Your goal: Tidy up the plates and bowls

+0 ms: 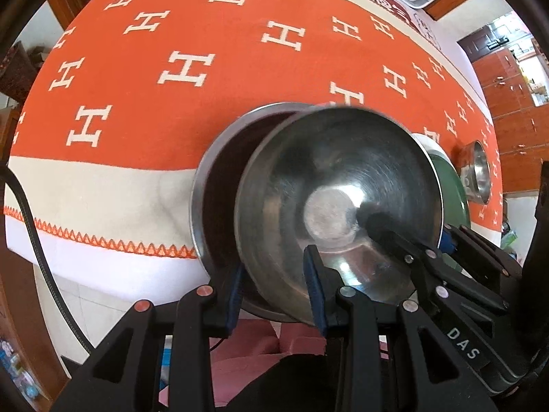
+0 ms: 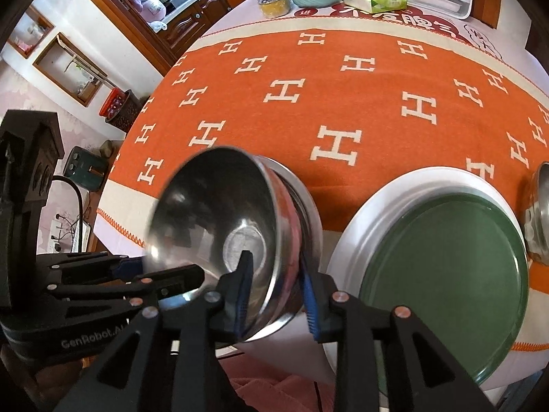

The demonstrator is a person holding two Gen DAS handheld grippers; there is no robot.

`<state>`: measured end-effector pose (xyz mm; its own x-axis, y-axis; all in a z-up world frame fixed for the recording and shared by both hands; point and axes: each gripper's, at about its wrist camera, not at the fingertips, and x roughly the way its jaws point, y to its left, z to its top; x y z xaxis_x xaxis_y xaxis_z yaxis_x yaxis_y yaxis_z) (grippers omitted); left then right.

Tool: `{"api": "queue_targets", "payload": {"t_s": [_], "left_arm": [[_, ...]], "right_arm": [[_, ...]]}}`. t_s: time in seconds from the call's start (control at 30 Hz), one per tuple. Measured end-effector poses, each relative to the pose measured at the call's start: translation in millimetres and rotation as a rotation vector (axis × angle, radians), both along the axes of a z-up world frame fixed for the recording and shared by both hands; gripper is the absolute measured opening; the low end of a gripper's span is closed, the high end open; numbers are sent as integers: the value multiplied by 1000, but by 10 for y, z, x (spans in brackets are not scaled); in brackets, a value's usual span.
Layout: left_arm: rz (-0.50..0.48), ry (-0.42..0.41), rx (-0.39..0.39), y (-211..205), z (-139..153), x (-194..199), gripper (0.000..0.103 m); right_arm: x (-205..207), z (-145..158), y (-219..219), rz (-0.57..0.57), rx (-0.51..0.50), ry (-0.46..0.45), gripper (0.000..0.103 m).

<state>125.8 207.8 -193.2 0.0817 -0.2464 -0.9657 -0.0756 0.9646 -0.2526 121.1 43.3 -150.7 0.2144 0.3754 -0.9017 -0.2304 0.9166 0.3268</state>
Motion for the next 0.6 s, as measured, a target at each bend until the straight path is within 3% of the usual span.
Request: {"api": "queue_targets", "payload": {"t_s": [0.23,0.37,0.6], "left_arm": [[55,-29,18,38,51,-28,35],[86,-67,36,24,147,-63,45],[170,-118,50,6,294,-154,47]], "right_arm": [[-25,76,-83,30,37,-31,32],[-43,135,-163,50,49,-52,32],[-72,261,-393,93,73,-91,32]]}}
